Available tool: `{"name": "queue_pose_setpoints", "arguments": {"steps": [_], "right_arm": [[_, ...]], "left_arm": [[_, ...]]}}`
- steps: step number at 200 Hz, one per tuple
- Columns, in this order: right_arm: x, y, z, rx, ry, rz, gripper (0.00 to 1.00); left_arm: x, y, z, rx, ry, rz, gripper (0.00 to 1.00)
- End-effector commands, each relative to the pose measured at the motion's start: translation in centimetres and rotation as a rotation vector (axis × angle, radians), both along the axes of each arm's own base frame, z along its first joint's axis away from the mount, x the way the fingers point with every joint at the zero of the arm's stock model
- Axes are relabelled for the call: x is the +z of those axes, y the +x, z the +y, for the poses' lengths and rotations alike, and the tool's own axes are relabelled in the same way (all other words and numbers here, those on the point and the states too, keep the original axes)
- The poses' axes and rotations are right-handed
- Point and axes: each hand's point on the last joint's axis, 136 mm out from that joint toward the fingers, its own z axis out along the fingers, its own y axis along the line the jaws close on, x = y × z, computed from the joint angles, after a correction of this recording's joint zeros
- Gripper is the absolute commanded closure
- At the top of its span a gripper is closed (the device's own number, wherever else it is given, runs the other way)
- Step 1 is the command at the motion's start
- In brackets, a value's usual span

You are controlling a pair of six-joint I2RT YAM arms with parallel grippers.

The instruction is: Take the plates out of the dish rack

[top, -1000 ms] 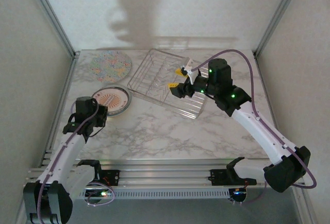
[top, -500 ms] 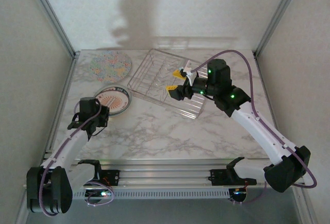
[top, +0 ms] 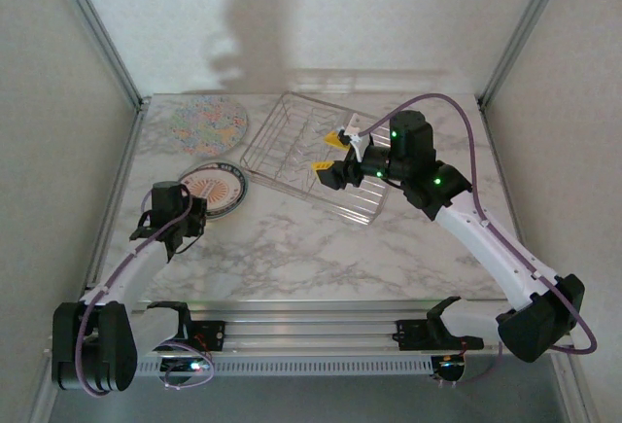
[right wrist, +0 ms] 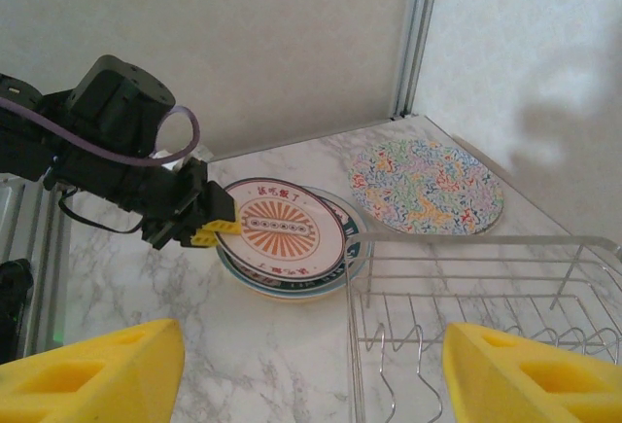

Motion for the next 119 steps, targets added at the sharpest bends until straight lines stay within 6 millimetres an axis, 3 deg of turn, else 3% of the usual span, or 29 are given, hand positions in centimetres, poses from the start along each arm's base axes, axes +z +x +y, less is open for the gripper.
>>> {"name": "queue_pose_setpoints", "arguments": {"steps": [1, 72, 94, 119], "right_arm": [[1.1, -0.3, 0.4, 0.011, 0.013, -0.003, 0.28], [1.3, 0.1, 0.6, 0.010, 0.015, -0.002, 0.28], [1.4, 0.0, 0.7, 0.013, 0.017, 0.001, 0.28], [1.3, 0.1, 0.7, 0.009, 0.019, 0.004, 0.28]], "left_arm": [[-0.1, 0.0, 0.1, 0.008, -0.010, 0.011, 0.78], [0.2, -0.6, 0.1, -0.004, -0.005, 0.070, 0.65], [0.4, -0.9, 0.1, 0.001, -0.004, 0.082, 0.55], [0.3, -1.4, 0.4, 0.017, 0.005, 0.095, 0.52]]}}
